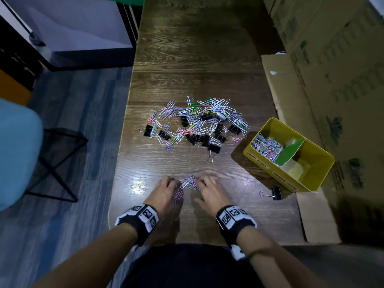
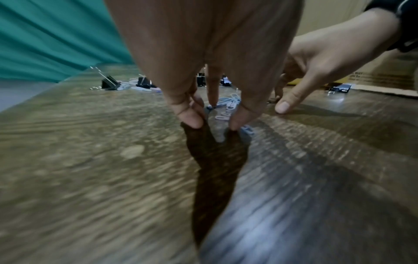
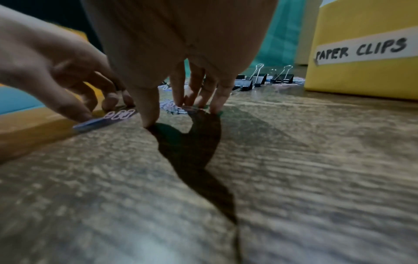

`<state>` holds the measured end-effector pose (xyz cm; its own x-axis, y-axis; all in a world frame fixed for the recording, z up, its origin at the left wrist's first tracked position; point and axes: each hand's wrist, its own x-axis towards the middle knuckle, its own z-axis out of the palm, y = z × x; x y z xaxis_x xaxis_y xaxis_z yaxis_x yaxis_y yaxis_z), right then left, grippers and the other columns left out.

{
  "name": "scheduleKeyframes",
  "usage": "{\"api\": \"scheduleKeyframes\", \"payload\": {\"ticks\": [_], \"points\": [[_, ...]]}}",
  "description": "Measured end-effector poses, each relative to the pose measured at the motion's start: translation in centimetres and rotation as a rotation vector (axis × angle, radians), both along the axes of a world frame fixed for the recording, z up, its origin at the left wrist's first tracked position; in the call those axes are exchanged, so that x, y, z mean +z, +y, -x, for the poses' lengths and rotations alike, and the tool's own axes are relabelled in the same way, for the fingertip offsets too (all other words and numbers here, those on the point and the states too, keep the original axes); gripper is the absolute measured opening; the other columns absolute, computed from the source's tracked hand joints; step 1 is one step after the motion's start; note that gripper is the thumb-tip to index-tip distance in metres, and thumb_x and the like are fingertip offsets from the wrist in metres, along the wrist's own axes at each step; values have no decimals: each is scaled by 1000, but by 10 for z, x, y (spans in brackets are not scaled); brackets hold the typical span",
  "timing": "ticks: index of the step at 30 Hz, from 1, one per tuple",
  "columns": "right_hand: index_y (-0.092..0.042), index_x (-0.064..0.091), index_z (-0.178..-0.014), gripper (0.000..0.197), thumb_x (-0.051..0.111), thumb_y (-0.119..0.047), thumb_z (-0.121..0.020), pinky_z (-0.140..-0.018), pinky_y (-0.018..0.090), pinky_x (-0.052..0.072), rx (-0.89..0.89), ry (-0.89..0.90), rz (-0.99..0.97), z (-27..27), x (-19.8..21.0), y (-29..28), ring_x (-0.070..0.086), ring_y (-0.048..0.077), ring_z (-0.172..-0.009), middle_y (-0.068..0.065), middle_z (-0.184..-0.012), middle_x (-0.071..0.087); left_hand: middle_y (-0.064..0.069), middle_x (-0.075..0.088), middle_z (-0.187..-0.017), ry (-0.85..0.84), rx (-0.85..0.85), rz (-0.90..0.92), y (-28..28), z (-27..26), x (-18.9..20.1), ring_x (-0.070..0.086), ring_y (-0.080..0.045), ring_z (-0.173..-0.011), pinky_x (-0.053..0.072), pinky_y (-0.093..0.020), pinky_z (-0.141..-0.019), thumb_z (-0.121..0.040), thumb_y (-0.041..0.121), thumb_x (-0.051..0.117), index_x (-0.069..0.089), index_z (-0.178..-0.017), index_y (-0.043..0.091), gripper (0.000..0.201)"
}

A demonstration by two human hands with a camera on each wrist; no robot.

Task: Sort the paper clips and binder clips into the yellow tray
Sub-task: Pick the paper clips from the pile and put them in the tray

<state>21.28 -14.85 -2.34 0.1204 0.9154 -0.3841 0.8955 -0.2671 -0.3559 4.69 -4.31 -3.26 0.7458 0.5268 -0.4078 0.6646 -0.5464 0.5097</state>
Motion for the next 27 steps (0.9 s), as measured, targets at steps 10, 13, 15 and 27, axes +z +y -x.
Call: {"api": "scheduleKeyframes", "payload": {"ticks": [10, 13, 15, 27], "points": [[0, 6, -148, 115, 68, -61, -72, -115, 37, 16, -229, -19, 118, 27, 10, 11, 19, 32, -138, 18, -150, 18, -9, 25, -140, 119, -110, -110, 18, -28, 4, 40, -28, -119, 49, -39, -91, -65, 34, 79, 19, -142, 27, 98], [0, 13, -146, 119, 74, -62, -64, -112, 37, 22, -278, -35, 105, 31, 4, 16, 26, 31, -130, 17, -142, 26, -7, 18, -144, 237, -247, -119, 26, -40, 5, 35, -32, -121, 43, -43, -98, -55, 42, 83, 9, -144, 30, 116], [-2, 20, -145, 114, 77, -58, -63, -109, 37, 26, -277, -30, 109, 32, 3, 17, 29, 31, -126, 15, -138, 29, -5, 22, -142, 252, -332, -126, 26, -45, 3, 34, -31, -120, 42, -43, -100, -54, 42, 83, 12, -145, 28, 116], [-16, 47, -134, 49, 62, -27, -89, -97, 33, 37, -245, 112, 0, 30, -3, 3, 41, 26, -121, 9, -126, 44, -12, 49, -129, -86, -257, -84, 21, -16, -12, 49, -29, -116, 41, -35, -101, -78, 18, 69, 49, -130, 12, 56]]}}
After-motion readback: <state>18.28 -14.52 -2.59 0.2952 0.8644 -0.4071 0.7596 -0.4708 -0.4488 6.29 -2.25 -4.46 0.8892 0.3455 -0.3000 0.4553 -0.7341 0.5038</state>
